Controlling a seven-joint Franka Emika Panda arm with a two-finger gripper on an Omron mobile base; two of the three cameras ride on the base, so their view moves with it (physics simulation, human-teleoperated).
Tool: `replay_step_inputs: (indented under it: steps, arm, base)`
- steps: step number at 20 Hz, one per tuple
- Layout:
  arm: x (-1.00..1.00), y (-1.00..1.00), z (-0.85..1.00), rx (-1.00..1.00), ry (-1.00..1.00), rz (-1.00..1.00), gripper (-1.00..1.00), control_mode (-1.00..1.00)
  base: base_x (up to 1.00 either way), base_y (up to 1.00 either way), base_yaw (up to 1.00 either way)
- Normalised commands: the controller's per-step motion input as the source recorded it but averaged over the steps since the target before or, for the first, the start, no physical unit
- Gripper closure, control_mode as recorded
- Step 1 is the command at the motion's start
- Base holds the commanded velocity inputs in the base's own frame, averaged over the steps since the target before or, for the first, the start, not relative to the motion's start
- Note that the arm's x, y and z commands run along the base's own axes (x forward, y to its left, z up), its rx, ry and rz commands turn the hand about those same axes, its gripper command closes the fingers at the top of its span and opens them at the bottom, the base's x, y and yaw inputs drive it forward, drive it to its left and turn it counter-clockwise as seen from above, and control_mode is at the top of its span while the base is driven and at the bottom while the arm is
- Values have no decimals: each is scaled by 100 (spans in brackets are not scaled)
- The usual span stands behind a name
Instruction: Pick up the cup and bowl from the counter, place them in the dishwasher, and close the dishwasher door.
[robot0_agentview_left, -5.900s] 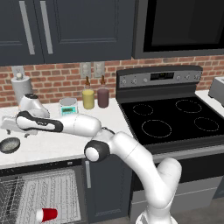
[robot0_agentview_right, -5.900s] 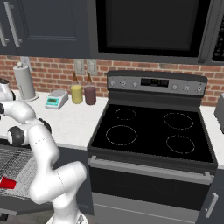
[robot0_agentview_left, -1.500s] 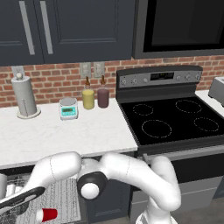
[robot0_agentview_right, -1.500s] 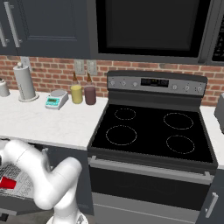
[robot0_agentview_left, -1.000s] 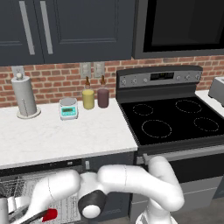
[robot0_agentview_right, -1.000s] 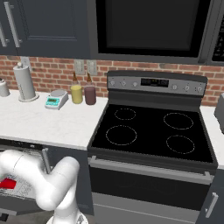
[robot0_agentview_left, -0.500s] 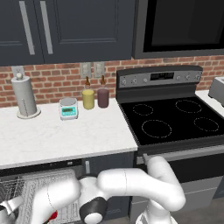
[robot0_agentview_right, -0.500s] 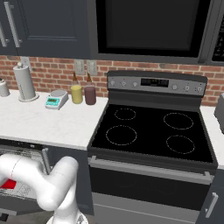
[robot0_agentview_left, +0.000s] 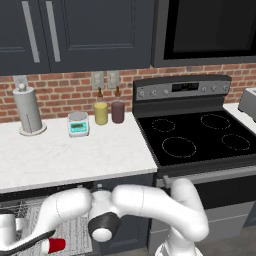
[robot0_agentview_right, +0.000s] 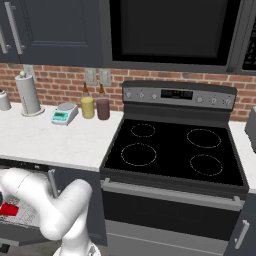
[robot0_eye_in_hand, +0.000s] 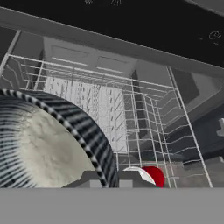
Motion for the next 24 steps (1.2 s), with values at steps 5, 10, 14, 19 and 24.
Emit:
replay_step_inputs:
  steps: [5, 10, 14, 19, 24]
  arm:
    - [50, -45, -72, 51, 14, -1, 100, -100]
    - [33, -46, -78, 55, 15, 0, 100, -100]
    - [30, -17, -50, 32, 36, 0, 100, -100]
    - [4, -3, -19, -1, 11, 0, 100, -100]
    - [2, -7, -20, -12, 3, -1, 100, -100]
  base:
    - [0, 0, 0]
    - [0, 0, 0]
    - [0, 0, 0]
    - [0, 0, 0]
    - [0, 0, 0]
